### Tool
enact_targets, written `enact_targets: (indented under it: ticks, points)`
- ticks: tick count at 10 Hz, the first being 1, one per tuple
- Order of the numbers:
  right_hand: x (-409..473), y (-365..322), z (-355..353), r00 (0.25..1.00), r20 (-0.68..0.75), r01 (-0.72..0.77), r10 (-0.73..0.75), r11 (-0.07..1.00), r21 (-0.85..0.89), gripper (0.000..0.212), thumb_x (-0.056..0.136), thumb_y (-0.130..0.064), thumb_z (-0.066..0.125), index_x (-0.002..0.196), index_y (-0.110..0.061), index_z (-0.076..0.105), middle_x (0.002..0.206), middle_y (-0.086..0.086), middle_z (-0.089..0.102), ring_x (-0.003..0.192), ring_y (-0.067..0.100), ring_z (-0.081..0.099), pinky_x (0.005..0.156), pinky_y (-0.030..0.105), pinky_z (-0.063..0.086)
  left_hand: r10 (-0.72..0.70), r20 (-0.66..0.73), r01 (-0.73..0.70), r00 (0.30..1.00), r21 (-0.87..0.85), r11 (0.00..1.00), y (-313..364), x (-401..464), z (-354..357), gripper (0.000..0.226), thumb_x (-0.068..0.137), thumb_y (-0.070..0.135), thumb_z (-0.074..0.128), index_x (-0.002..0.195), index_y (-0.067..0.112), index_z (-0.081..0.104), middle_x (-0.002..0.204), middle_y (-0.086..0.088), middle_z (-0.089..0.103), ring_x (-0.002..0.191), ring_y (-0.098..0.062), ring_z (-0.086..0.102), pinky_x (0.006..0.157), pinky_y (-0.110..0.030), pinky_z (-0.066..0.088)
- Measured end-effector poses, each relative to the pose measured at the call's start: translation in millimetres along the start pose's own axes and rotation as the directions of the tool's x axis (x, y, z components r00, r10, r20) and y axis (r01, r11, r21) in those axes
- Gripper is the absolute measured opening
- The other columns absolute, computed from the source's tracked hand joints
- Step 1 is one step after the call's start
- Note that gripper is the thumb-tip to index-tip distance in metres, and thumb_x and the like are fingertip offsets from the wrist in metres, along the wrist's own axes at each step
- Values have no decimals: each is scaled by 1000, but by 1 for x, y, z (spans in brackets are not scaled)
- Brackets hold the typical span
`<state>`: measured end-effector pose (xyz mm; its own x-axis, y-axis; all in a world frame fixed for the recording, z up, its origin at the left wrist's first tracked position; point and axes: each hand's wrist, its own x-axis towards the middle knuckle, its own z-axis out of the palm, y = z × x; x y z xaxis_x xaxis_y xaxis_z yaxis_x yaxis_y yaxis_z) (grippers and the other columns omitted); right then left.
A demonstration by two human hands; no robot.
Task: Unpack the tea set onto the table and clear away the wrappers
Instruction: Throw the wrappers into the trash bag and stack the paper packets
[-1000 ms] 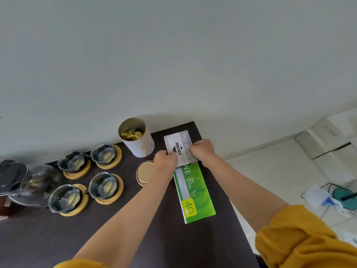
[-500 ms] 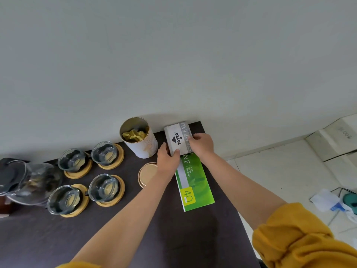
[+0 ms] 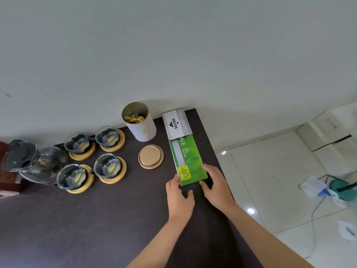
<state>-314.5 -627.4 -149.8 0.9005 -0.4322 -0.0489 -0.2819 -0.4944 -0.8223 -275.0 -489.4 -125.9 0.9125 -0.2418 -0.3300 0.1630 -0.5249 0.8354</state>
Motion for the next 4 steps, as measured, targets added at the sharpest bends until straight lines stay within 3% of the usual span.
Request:
enact_targets:
  ticks: [2,3,4]
  points:
    - [-7,-4,12,992,-120,21,-36,992,-122,43,79,3,69,121,-3,63,127,12,58,119,27,54,101,23,39,31,-47,-26,998,90,996,15,12,-7,58,78,-5,65,131,15,50,112,7,43,97,-8,54,91,-30,50]
    - [-10,-9,14,995,-103,-5,-9,991,-133,42,83,3,64,124,-2,60,132,12,55,122,29,51,103,27,38,60,-23,-56,998,144,988,13,19,-8,56,75,-6,65,124,16,54,110,4,46,102,-19,58,90,-35,51]
    - [-10,-19,10,998,-61,-43,35,989,-142,48,86,-2,63,133,-5,53,143,11,46,133,27,41,112,36,34,85,13,-86,996,158,984,8,13,-12,62,78,-3,65,133,16,46,122,-2,46,110,-20,56,95,-32,48]
